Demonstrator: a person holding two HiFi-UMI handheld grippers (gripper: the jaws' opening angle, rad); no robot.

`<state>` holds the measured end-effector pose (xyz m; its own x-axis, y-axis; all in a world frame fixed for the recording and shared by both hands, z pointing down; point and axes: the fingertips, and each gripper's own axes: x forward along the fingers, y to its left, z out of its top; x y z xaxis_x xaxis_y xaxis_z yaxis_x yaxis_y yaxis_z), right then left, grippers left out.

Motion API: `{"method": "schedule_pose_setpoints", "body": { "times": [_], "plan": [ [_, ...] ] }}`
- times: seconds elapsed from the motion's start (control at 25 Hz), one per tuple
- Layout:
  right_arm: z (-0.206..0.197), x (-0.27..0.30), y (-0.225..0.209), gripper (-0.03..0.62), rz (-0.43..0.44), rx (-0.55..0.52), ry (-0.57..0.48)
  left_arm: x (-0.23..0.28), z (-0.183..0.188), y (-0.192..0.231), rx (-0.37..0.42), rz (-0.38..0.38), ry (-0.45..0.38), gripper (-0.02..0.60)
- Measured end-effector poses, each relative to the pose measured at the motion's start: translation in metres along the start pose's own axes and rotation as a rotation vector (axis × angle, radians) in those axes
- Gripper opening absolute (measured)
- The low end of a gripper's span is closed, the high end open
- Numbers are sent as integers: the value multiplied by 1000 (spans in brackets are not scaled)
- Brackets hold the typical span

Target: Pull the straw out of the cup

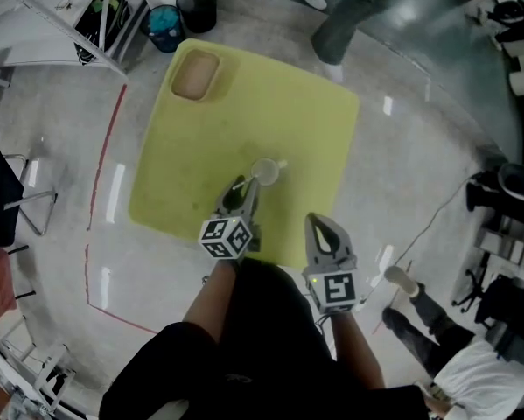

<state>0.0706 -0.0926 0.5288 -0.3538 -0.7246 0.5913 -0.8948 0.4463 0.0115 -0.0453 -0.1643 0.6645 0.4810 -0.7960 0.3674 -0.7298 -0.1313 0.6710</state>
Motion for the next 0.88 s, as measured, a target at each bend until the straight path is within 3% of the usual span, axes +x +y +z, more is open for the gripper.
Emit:
{"method": "schedule_pose_setpoints", "body": {
  "times": [0.48, 0.88],
  "plan": [
    [-1, 1, -10, 17, -17, 6, -2, 10, -5, -2, -29, -2, 7, 187],
    [-1, -2, -11, 16, -23, 16, 0, 11, 0, -3, -34, 8, -4, 144]
  ]
}}
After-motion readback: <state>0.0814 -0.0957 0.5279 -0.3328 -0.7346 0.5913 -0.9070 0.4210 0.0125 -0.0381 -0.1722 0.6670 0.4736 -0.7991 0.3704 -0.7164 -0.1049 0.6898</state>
